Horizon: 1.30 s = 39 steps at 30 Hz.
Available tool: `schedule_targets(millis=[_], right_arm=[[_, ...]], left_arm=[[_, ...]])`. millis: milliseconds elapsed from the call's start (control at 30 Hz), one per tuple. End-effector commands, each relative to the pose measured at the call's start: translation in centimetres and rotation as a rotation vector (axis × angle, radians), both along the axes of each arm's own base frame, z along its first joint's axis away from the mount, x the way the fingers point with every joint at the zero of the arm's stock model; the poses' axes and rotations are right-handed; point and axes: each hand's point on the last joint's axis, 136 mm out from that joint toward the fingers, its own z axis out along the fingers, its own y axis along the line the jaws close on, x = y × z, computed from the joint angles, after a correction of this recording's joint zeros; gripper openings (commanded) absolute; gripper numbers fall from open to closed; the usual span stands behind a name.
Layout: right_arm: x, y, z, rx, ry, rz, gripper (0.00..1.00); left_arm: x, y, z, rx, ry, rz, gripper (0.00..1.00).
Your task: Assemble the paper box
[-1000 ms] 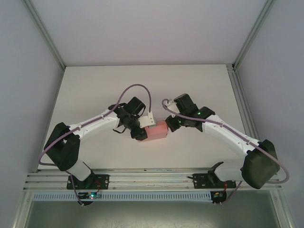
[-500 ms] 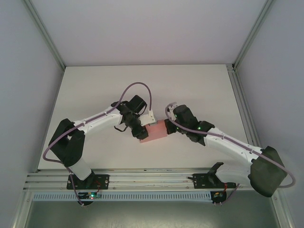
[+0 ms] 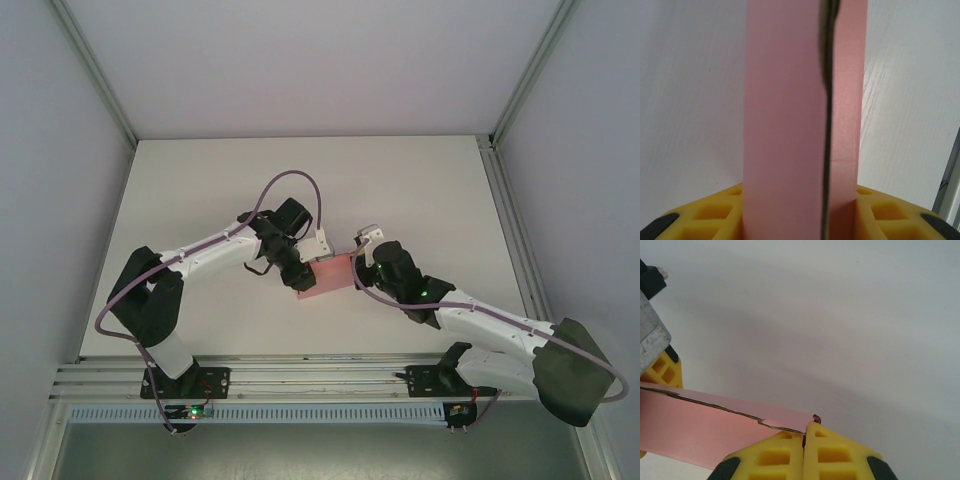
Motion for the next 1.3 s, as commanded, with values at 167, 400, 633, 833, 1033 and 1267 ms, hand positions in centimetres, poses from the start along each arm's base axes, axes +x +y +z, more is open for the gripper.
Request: schedule_targets(millis=[167,400,633,833,1033,1267], right_arm=[[-1.0,0.5,-0.8,-0.075,0.048,-0.049,0.00],[-0.9,0.6,-0.7,-0.106,0.021,-0.074,0.00],[-0.9,0.7,-0.6,-0.120,0.025,-0.083,0.00],[-1.2,0.9,-0.6,-0.145,0.031,-0.072,0.00],[-1.1,1.3,-0.5,-0.153,0.036,-0.059,0.00],[-1.2,1.5,-1.0,-0.160,0.053,-0.056,0.00]], left_arm=[[1.8,-1.8,3.5,-0.099,-0.077,0.052,0.65],[2.2,-0.9,4.5,-0.090,-0.122,0.110,0.96],[3.0,2.4,6.1,0.011,-0.189,0.306,0.99],[1.1,5.7,5.6,0.049,-0.162,0.498,0.92],[0.1,6.7,4.6,0.051,-0.128,0.561,0.71],[0.5,5.1,3.9,0.035,-0.040,0.583,0.28]])
